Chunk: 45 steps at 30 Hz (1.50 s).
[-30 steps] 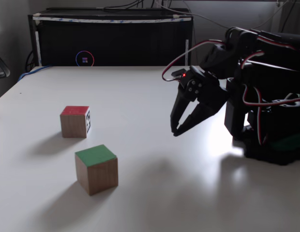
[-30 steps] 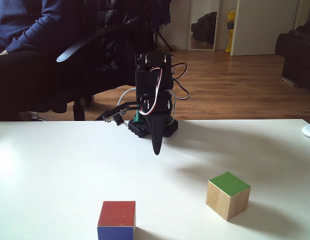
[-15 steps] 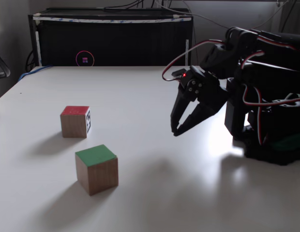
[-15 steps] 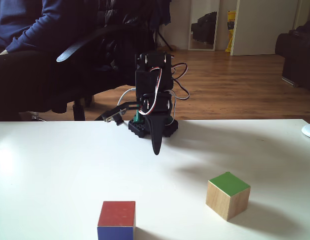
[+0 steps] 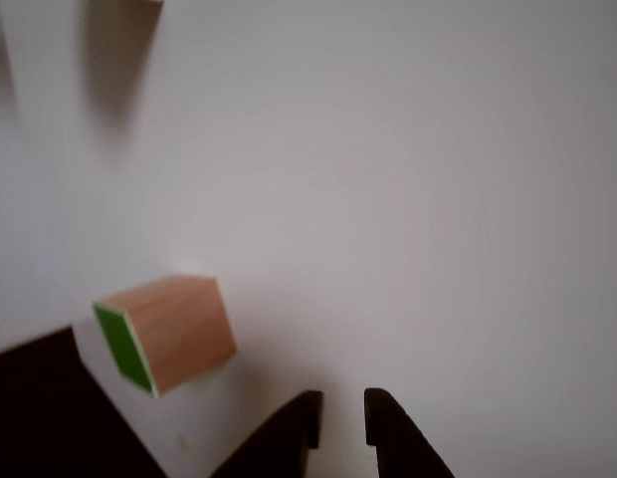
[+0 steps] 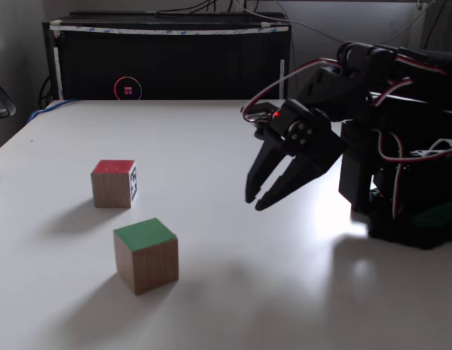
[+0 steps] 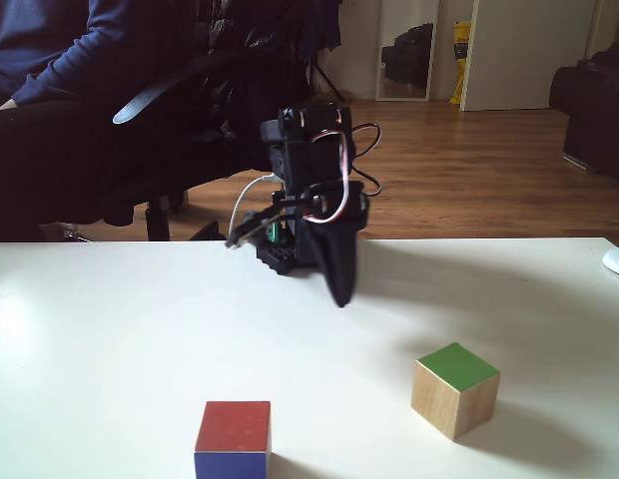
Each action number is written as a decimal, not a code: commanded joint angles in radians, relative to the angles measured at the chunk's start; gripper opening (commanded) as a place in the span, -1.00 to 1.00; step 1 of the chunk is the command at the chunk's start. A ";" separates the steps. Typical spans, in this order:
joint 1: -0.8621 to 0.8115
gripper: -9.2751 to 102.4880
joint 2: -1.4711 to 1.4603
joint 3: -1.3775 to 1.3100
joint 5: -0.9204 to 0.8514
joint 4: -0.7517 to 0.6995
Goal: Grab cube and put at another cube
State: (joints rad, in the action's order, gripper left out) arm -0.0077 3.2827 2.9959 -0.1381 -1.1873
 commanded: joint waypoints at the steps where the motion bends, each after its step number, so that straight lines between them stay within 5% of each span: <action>1: 0.048 -0.65 -0.038 -0.035 -0.018 0.064; 8: 0.064 -0.56 -0.571 -0.275 0.021 0.201; 17: 0.031 -0.48 -1.169 -0.681 0.048 0.161; 45: 0.213 -0.26 -1.450 -1.135 0.163 -0.129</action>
State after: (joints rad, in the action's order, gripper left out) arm 0.1948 1.8469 1.9313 0.0215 -1.3023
